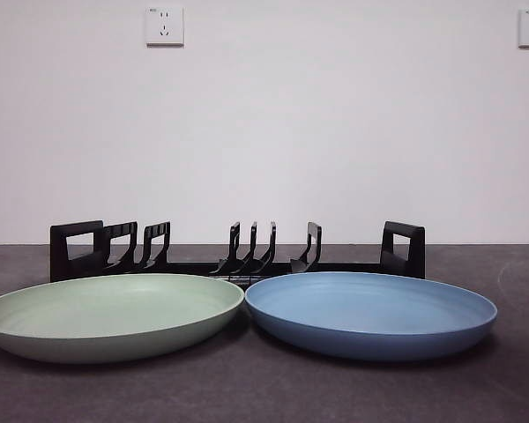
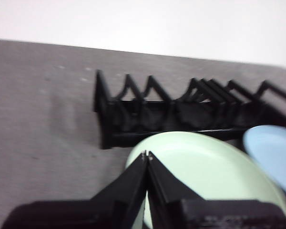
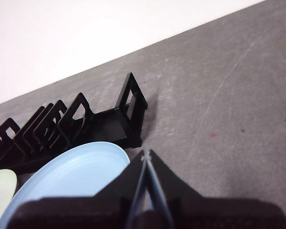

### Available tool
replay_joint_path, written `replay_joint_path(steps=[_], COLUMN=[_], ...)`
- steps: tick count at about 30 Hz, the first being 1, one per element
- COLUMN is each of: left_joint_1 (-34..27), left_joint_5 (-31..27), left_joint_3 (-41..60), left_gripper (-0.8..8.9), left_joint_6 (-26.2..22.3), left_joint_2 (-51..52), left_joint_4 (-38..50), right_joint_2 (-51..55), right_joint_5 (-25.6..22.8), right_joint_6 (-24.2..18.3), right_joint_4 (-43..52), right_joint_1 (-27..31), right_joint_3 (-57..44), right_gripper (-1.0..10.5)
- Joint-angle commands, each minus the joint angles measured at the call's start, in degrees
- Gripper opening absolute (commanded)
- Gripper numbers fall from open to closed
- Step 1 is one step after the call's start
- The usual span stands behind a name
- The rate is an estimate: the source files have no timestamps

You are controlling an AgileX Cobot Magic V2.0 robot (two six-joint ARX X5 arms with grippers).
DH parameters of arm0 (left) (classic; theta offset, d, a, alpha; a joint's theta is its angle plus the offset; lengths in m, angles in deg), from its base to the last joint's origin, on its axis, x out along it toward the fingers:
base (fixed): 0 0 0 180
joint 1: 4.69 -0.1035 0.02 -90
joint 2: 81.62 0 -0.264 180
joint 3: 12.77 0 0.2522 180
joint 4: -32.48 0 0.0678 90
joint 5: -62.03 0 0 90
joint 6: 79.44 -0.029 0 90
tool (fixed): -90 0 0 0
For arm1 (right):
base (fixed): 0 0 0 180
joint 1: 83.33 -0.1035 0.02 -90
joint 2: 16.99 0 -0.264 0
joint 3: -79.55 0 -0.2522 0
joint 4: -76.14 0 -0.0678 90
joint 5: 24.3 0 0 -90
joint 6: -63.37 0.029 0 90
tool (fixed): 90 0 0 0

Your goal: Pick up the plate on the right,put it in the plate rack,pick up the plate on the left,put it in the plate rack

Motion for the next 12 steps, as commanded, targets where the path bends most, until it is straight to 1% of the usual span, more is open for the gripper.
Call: replay_joint_path(steps=[1, 6, 9, 12], left_joint_1=[-0.13, -0.15, -0.13, -0.13], left_joint_5=[0.98, 0.46, 0.52, 0.55], left_joint_3=[-0.44, -4.57, -7.50, -10.73], left_gripper=[-0.07, -0.06, -0.06, -0.06], left_joint_6=[5.64, 5.55, 5.33, 5.09], left_joint_2=[-0.02, -2.91, -7.21, -13.14], left_joint_4=[-0.42, -3.21, -3.41, -3.43], right_joint_2=[-1.27, -7.98, -14.27, -21.38], right_joint_5=[-0.04, -0.02, 0.00, 0.09], right_joint_6=[3.06, 3.34, 3.21, 1.88], right_joint_4=[0.24, 0.26, 0.28, 0.28], right_joint_1=[0.15, 0.15, 0.15, 0.15], right_joint_3=[1.16, 3.98, 6.45, 9.42], right_gripper=[-0.1, -0.1, -0.1, -0.1])
